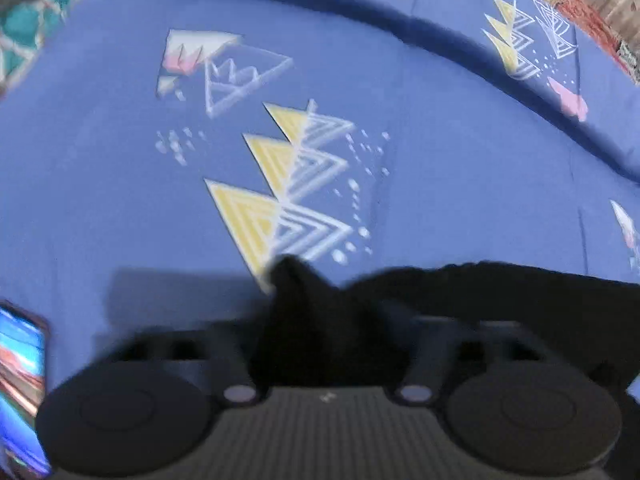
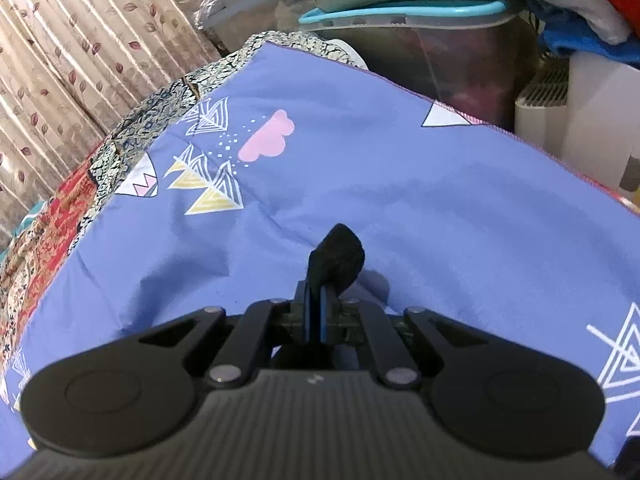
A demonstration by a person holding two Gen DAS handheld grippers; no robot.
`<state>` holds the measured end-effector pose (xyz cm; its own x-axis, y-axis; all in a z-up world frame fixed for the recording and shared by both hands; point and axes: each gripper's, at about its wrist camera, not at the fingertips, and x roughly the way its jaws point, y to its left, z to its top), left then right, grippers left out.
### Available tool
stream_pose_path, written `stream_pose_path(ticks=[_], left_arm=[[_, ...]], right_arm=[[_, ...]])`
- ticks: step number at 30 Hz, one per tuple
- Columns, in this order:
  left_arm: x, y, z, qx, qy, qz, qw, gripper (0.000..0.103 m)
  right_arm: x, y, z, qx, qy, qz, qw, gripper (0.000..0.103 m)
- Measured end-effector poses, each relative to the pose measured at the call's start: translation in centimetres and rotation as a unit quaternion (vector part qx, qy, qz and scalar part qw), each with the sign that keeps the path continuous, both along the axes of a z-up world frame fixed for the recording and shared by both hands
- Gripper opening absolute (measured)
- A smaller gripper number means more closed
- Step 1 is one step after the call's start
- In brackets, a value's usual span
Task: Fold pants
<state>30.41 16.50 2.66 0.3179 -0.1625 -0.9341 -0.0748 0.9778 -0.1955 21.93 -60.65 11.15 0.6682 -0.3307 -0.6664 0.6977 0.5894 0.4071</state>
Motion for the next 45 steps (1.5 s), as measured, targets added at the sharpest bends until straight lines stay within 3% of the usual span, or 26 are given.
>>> stream_pose_path(ticks=[2,4,7,9,12,15,17,19,21,22,24,27,30,32,34,37,40,43,45], left_arm=[[-0.8,0.0,1.2,-0.017,-0.043,0.014,0.9988,0.016],[-2.4,0.5,4.2,-0.041,-0.131,0.032,0.9901,0.016],[-5.5,1.7,8.4,-0.084,-0.237,0.050,0.9666,0.016],[-8.6,2.2,10.8,-0.103,-0.302,0.036,0.9470,0.016],[-14.0,2.7,12.0,-0.104,-0.362,0.008,0.9263,0.017],[-19.5,3.1,9.8,-0.097,-0.385,0.001,0.9178,0.020],[-23.1,3.8,7.3,-0.099,-0.375,0.006,0.9218,0.024],[-26.3,4.2,4.5,-0.093,-0.346,0.005,0.9335,0.043],[-28.6,5.0,2.3,-0.079,-0.305,0.014,0.9490,0.056],[-29.6,5.4,1.2,-0.077,-0.281,0.021,0.9563,0.056],[-30.8,7.0,0.3,-0.086,-0.256,0.044,0.9618,0.056],[-31.6,9.5,1.0,-0.113,-0.240,0.096,0.9593,0.057],[-30.6,10.1,3.4,-0.159,-0.238,0.105,0.9523,0.057],[-29.6,8.7,4.8,-0.187,-0.238,0.088,0.9491,0.064],[-28.2,6.6,5.5,-0.207,-0.208,0.084,0.9524,0.088],[-26.4,4.6,3.9,-0.273,-0.142,0.113,0.9447,0.090],[-24.3,2.8,2.3,-0.312,-0.095,0.133,0.9359,0.090],[-22.9,1.9,0.7,-0.307,-0.067,0.153,0.9368,0.093],[-21.8,1.9,-0.4,-0.316,-0.043,0.168,0.9327,0.096]], right_arm=[[-0.2,0.0,0.6,0.002,-0.009,0.000,1.000,0.007],[-1.0,0.1,1.7,0.012,-0.037,-0.003,0.999,0.007],[-3.8,0.2,4.2,0.036,-0.100,-0.004,0.994,0.007],[-6.9,0.5,5.9,0.044,-0.135,0.005,0.990,0.007],[-13.4,1.6,7.2,0.041,-0.173,0.030,0.984,0.007],[-21.4,2.9,5.6,0.052,-0.197,0.055,0.977,0.007],[-26.5,3.3,2.3,0.062,-0.200,0.076,0.975,0.007],[-31.0,3.7,-2.2,0.076,-0.154,0.060,0.983,0.008],[-34.9,3.4,-6.6,0.101,-0.099,-0.014,0.990,0.013],[-36.4,3.0,-8.2,0.111,-0.074,-0.050,0.990,0.014],[-38.8,2.5,-9.7,0.129,-0.062,-0.103,0.984,0.015],[-39.6,2.8,-8.0,0.121,-0.118,-0.105,0.980,0.015],[-36.0,4.4,-4.7,0.094,-0.143,-0.031,0.985,0.016],[-32.8,6.3,-3.1,0.083,-0.153,0.028,0.984,0.025],[-30.6,8.0,-2.6,0.083,-0.155,0.065,0.982,0.037],[-28.4,10.0,-3.6,0.119,-0.155,0.101,0.976,0.038],[-28.0,10.3,-4.4,0.141,-0.146,0.082,0.976,0.038],[-28.9,8.9,-4.9,0.163,-0.147,0.037,0.975,0.038],[-29.9,7.5,-5.3,0.169,-0.152,0.007,0.974,0.040]])
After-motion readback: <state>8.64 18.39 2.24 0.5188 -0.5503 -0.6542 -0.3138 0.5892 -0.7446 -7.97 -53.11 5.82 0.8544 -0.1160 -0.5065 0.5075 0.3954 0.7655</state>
